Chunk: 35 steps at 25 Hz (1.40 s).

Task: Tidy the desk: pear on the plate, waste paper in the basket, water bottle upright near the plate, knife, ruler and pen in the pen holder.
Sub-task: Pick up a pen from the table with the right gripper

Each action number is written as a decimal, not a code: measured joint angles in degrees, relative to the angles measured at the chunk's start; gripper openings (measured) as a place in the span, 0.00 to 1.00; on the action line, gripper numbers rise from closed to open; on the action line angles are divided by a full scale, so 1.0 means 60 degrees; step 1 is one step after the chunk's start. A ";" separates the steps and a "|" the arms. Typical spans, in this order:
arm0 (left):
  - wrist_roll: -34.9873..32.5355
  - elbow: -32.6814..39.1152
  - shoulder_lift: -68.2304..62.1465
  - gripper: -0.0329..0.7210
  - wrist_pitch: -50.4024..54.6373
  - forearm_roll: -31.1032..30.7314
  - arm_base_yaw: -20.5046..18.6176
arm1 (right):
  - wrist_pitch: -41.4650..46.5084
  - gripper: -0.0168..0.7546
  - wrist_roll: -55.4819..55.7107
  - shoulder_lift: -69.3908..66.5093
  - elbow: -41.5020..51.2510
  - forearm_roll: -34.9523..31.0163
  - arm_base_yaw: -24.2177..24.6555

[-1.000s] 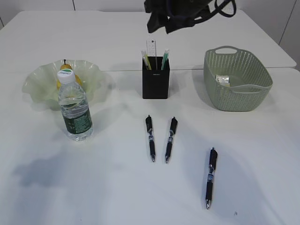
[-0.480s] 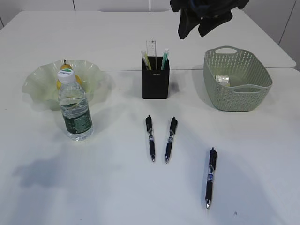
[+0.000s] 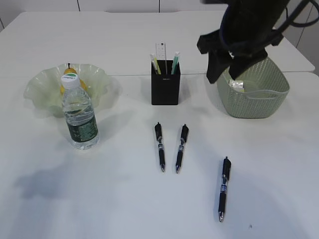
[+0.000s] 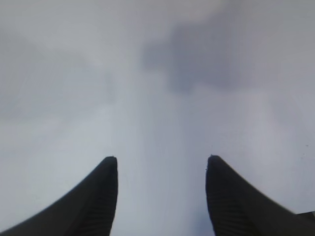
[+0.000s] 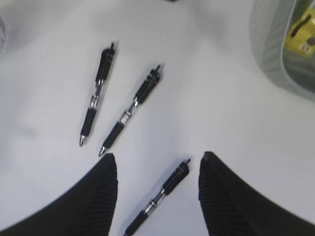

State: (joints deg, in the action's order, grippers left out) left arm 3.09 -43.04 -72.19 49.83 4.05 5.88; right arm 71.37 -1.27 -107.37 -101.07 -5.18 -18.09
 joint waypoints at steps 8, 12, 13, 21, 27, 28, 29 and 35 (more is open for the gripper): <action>0.0000 0.0000 0.0000 0.58 0.0006 0.0032 0.0000 | -0.0039 0.54 0.0698 0.0363 0.2398 -0.0367 0.0000; 0.0000 0.0000 0.0000 0.58 0.0006 0.0032 0.0000 | -0.0566 0.53 0.1970 0.0363 0.2709 -0.0686 0.0000; 0.0000 0.0000 0.0000 0.58 0.0006 0.0032 0.0000 | -0.0839 0.53 0.2367 0.0363 0.2709 -0.0707 0.0000; 0.0000 0.0000 0.0000 0.58 0.0006 0.0032 0.0000 | -0.2387 0.51 0.3580 0.0000 0.2320 -0.0862 0.0000; 0.0000 0.0000 0.0000 0.58 0.0006 0.0032 0.0000 | -0.2074 0.51 0.4145 -0.1450 0.0784 -0.0900 -0.0072; 0.0000 0.0000 0.0000 0.58 0.0006 0.0032 0.0000 | -0.1971 0.51 0.4267 -0.1654 0.0496 -0.0900 -0.0072; 0.0000 0.0000 0.0000 0.58 0.0006 0.0032 0.0000 | -0.1893 0.51 0.4410 -0.1890 0.0232 -0.0881 -0.0072; 0.0000 0.0000 0.0000 0.58 0.0006 0.0032 0.0000 | -0.1512 0.50 0.5361 -0.2948 -0.0766 -0.0041 -0.0583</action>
State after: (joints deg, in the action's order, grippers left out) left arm 3.09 -43.04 -72.19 49.87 4.24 5.88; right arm 62.30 30.89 -125.06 -105.66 -5.42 -21.59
